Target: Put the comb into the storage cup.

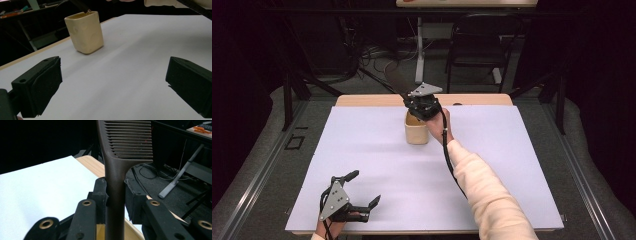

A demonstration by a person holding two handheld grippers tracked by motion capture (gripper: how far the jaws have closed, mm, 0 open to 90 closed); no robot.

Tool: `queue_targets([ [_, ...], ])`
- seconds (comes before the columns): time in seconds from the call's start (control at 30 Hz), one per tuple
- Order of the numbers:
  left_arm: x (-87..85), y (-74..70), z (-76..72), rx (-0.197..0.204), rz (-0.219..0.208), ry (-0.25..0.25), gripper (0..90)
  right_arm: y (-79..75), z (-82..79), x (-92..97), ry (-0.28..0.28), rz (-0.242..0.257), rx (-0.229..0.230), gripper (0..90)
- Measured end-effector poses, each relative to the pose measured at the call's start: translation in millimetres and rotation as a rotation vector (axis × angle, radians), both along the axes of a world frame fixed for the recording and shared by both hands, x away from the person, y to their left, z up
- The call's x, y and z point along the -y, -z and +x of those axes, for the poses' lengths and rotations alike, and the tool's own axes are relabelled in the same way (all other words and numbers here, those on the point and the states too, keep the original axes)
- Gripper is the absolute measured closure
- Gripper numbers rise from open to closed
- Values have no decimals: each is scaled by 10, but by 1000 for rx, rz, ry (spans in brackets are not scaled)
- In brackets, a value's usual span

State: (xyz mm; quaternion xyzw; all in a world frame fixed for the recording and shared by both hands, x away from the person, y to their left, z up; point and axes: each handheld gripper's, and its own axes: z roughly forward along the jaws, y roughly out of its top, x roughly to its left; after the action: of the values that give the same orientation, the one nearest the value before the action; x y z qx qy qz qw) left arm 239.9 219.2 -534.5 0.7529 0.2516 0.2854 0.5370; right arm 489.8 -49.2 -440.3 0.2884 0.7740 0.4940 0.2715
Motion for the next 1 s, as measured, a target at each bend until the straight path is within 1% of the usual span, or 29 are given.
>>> queue_targets([
  [1.0,-1,-1,2,1,-1,2,5,127,20,10,1,-11,-28,726],
])
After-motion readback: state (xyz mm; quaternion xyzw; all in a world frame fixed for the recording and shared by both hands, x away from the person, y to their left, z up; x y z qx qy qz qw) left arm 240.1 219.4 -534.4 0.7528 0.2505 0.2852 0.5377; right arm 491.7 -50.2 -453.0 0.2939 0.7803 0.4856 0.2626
